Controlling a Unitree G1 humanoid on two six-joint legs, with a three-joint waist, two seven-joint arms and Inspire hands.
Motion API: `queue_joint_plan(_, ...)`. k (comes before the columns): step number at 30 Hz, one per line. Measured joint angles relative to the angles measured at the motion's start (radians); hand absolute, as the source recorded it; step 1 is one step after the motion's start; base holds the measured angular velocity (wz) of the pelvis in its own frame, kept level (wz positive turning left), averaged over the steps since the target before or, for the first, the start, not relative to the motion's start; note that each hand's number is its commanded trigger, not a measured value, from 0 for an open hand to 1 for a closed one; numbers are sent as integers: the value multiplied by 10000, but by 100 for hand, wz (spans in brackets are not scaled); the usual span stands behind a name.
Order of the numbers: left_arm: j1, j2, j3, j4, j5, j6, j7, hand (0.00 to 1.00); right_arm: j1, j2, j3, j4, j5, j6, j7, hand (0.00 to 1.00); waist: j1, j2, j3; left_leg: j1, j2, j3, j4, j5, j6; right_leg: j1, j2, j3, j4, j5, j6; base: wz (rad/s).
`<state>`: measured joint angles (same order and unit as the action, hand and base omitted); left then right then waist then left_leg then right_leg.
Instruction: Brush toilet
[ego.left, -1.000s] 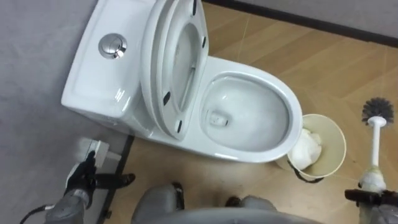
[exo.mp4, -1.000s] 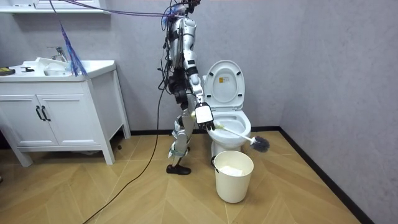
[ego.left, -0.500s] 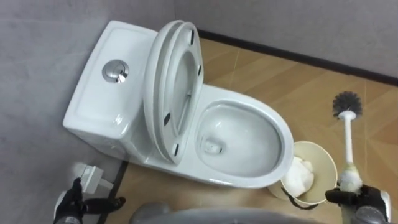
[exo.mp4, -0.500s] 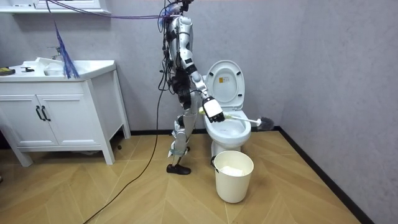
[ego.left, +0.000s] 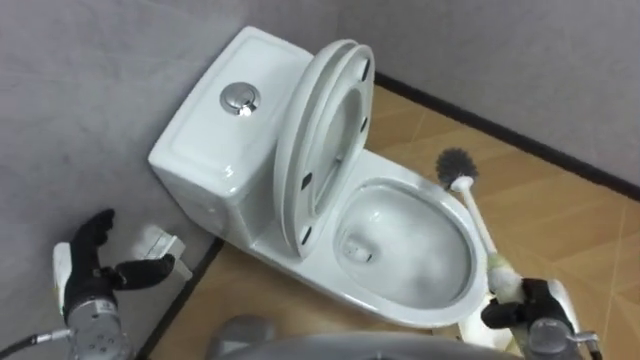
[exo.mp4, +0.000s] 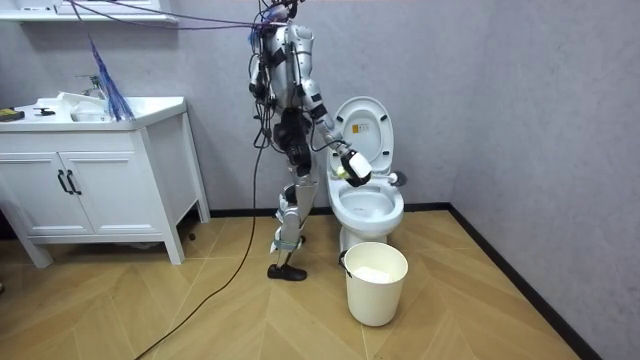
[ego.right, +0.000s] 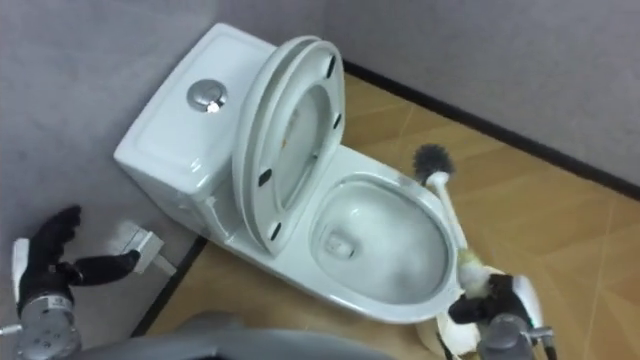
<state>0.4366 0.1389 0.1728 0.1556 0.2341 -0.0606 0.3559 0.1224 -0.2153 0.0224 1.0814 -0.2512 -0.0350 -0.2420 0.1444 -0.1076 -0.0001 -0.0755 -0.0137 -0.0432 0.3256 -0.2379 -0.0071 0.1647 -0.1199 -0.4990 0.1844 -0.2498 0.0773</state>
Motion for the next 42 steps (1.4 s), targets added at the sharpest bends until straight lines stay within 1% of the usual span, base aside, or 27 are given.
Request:
queue_joint_plan(1, -3, -26, 0, -167, 54, -125, 88, 0, -48, 12, 5, 91, -30, -7, 61, 100, 31, -3, 13, -4, -1, -21, 16, 10, -6, 23, 12, -2, -15, 0, 0, 21)
queue_joint_plan(2, -4, -34, -22, -429, 291, -356, 237, 0, -94, 8, 58, 285, -139, -129, 126, 100, 45, 6, 21, 5, -11, -94, 53, 13, -11, 76, 27, -40, -25, 0, 0, 17)
queue_joint_plan(3, -31, -31, -77, -697, 564, -574, 349, 0, -176, 8, 84, 607, -281, -345, 181, 100, 38, 46, 31, -3, -22, -153, 98, 14, -13, 108, 37, -65, -31, 0, -1, 15)
queue_joint_plan(4, -31, -33, -150, -866, 642, -664, 423, 0, -228, 2, 117, 712, -340, -393, 217, 100, 44, 35, 20, -12, -14, -155, 123, 14, -13, 107, 42, -58, -24, 0, -1, 5)
queue_joint_plan(6, -96, -58, -317, -1526, 1261, -1015, 535, 0, -262, -3, 213, 924, -562, -525, 398, 100, 136, 112, 77, -10, -11, -150, 123, 19, -21, 100, 57, 22, -44, -1, -1, -5)
queue_joint_plan(7, -104, -58, -341, -1718, 1396, -1056, 549, 0, -234, -3, 238, 937, -637, -575, 416, 100, 118, 122, 80, -8, -13, -148, 123, 19, -22, 97, 54, 30, -45, -1, -1, 0)
queue_joint_plan(9, -245, -43, -519, -2341, 2080, -1148, 767, 0, -202, -3, 373, 1242, -749, -640, 517, 100, 27, 191, 101, -3, -15, -148, 117, 20, -21, 92, 50, 51, -45, -2, -1, 0)
queue_joint_plan(12, -554, 84, -957, -2831, 2323, -1157, 1018, 0, -188, -107, 729, 1425, -789, -600, 772, 100, -10, 279, 109, -1, -13, -132, 107, 20, -20, 70, 40, 143, -44, -2, -1, -5)
queue_joint_plan(13, -597, 130, -1034, -2895, 2326, -1164, 1039, 0, -194, -128, 745, 1426, -841, -599, 846, 100, -31, 291, 104, -2, -13, -125, 103, 20, -20, 60, 40, 185, -44, -2, -2, -11)
queue_joint_plan(16, -1103, 230, -1365, -3014, 2407, -1173, 1088, 0, -305, -152, 745, 1649, -1122, -606, 933, 100, -84, 315, 87, 8, -20, -98, -13, 76, -20, -26, 26, 321, -39, 6, -14, -6)
queue_joint_plan(18, -1373, 366, -1484, -3015, 2582, -1208, 1098, 0, -330, -164, 739, 1732, -1169, -591, 967, 100, -236, 341, 69, 13, -42, -129, -29, 97, -14, -22, 15, 326, -47, 7, -14, 2)
queue_joint_plan(20, -1380, 438, -1533, -3012, 2783, -1208, 1100, 0, -418, -163, 718, 1856, -1162, -600, 1093, 100, -351, 384, 44, 21, -47, -130, -29, 99, -13, -9, 15, 348, -71, 8, -16, 0)
queue_joint_plan(22, -1381, 447, -1647, -3004, 2822, -1208, 1099, 0, -530, -165, 717, 2092, -1155, -580, 1185, 100, -412, 395, 41, 72, -72, -114, -53, 101, -10, 47, 14, 438, -169, 11, -21, -4)
queue_joint_plan(23, -1379, 450, -1752, -2964, 2818, -1208, 1101, 0, -533, -165, 716, 2153, -1156, -541, 1236, 100, -415, 417, 49, 162, -78, -96, -104, 102, -7, 96, 11, 568, -169, 11, -21, -6)
queue_joint_plan(24, -1380, 449, -1862, -2855, 2817, -1209, 1100, 0, -545, -164, 719, 2181, -1171, -503, 1279, 100, -432, 436, 31, 223, -83, -70, -185, 115, 2, 108, 2, 613, -165, 11, -21, -6)
queue_joint_plan(25, -1380, 449, -1903, -2784, 2819, -1209, 1091, 0, -575, -165, 711, 2204, -1183, -502, 1299, 100, -475, 410, 48, 239, -86, -23, -225, 137, 6, 102, -7, 622, -168, 11, -21, -6)
queue_joint_plan(26, -1378, 449, -1956, -2640, 2819, -1206, 1004, 0, -687, -164, 708, 2288, -1259, -507, 1345, 100, -563, 427, 51, 237, -86, 32, -257, 164, 10, 79, -15, 669, -173, 11, -21, -5)
queue_joint_plan(29, -1378, 450, -2135, -2269, 2821, -1156, 645, 0, -764, -185, 637, 2282, -1402, -469, 1536, 100, -618, 434, 50, 166, -69, 124, -249, 168, 10, -31, -9, 844, -157, 11, -22, -7)
queue_joint_plan(31, -1378, 480, -2322, -2177, 2880, -1065, 418, 0, -775, -184, 630, 2283, -1534, -349, 1596, 100, -658, 406, 68, 118, -73, 134, -245, 167, 10, -86, -13, 863, -155, 12, -23, 0)
queue_joint_plan(32, -1384, 512, -2408, -2071, 2980, -1056, 253, 0, -778, -185, 631, 2290, -1652, -272, 1598, 100, -656, 377, 85, 97, -75, 145, -238, 167, 10, -110, -21, 873, -145, 12, -23, 0)
queue_joint_plan(34, -1415, 655, -2590, -1763, 3011, -1003, 94, 0, -810, -211, 635, 2281, -1680, -230, 1594, 100, -667, 378, 71, -44, -69, 156, -180, 167, 11, -229, -25, 881, -114, 13, -24, 0)
queue_joint_plan(35, -1480, 755, -2717, -1565, 3080, -964, -55, 0, -875, -241, 638, 2272, -1687, -192, 1568, 100, -680, 401, 62, -196, -53, 163, -142, 167, 12, -375, -13, 901, -105, 20, -37, -4)
queue_joint_plan(37, -1609, 772, -2769, -1211, 3091, -981, -224, 0, -1083, -308, 613, 2282, -1982, -149, 1552, 100, -650, 460, 64, -397, -8, 215, -80, 171, 17, -614, -7, 929, -22, 39, -70, -11)
queue_joint_plan(38, -1728, 781, -2775, -777, 3063, -988, -238, 0, -1244, -379, 678, 2282, -2152, -143, 1552, 100, -615, 514, 51, -495, 21, 281, -81, 184, 29, -800, -14, 1007, 90, 39, -70, -18)
queue_joint_plan(39, -1915, 805, -2867, -151, 3066, -987, -226, 0, -1423, -491, 741, 2294, -2234, -155, 1524, 100, -617, 570, 63, -591, 30, 336, -78, 198, 44, -977, -35, 1095, 196, 38, -72, -18)
queue_joint_plan(41, -2046, 833, -3014, 528, 3089, -970, -256, 0, -1716, -619, 752, 2297, -2261, -165, 1439, 100, -600, 653, 49, -802, 23, 373, -65, 238, 78, -1265, -84, 1155, 350, 35, -74, -8)
queue_joint_plan(42, -2042, 875, -3088, 710, 3084, -965, -269, 0, -1957, -682, 744, 2297, -2324, -157, 1364, 100, -602, 676, 67, -1030, 12, 359, -48, 311, 108, -1525, -143, 1141, 563, 31, -77, 0)
